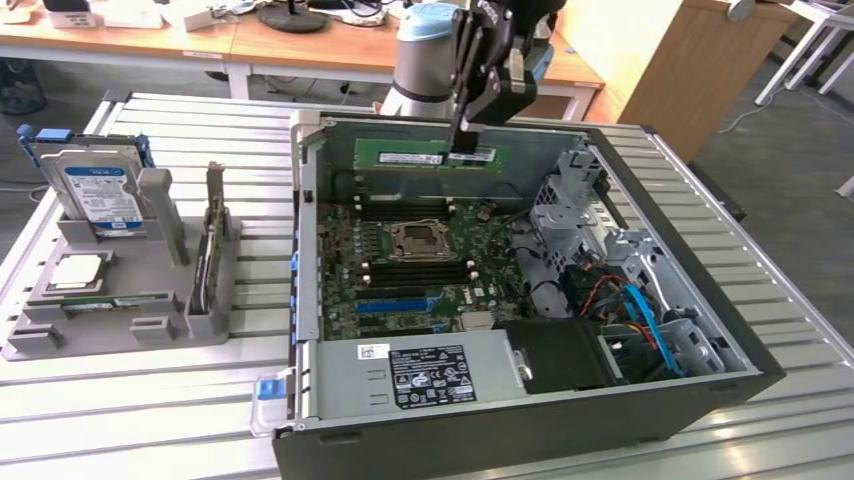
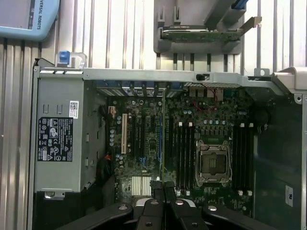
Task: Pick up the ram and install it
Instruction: 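Pick up the ram and move it above insertion slot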
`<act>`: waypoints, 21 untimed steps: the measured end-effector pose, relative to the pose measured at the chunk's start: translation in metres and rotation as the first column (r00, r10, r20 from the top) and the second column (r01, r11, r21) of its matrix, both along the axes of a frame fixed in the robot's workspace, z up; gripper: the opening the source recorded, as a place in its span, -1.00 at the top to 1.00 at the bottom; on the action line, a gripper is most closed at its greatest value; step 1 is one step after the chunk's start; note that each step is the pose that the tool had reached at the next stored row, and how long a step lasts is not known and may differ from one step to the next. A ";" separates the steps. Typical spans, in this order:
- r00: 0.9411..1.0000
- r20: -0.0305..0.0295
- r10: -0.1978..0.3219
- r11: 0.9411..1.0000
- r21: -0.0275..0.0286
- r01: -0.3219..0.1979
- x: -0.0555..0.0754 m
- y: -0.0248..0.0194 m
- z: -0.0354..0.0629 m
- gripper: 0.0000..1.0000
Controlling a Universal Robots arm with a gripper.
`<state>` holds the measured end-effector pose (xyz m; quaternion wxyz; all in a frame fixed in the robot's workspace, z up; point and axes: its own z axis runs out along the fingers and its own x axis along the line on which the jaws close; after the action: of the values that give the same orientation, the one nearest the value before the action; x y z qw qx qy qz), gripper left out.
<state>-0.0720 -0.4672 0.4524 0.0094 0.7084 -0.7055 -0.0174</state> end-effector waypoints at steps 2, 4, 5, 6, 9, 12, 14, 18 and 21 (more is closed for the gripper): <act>1.000 0.000 0.000 1.000 0.000 0.000 0.004 -0.0001 0.0000 0.76; 1.000 0.000 0.000 1.000 0.000 0.000 0.008 -0.0001 0.0000 0.76; 1.000 0.000 0.000 1.000 0.000 0.000 0.009 -0.0001 0.0000 0.76; 1.000 0.000 0.000 1.000 0.000 0.000 0.011 -0.0001 0.0000 0.76; 1.000 0.000 0.000 1.000 0.000 0.000 0.013 -0.0002 0.0000 0.76; 1.000 0.000 -0.001 1.000 0.000 0.001 0.013 -0.0001 0.0000 0.76; 1.000 0.000 0.000 1.000 0.000 0.000 0.013 0.0007 -0.0001 0.76; 1.000 0.000 0.000 1.000 0.000 0.000 0.013 0.0051 -0.0002 0.76; 1.000 0.000 0.000 1.000 0.000 0.000 0.014 0.0101 -0.0003 0.76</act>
<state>-0.0581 -0.4570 0.4521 0.0096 0.7083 -0.7057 -0.0176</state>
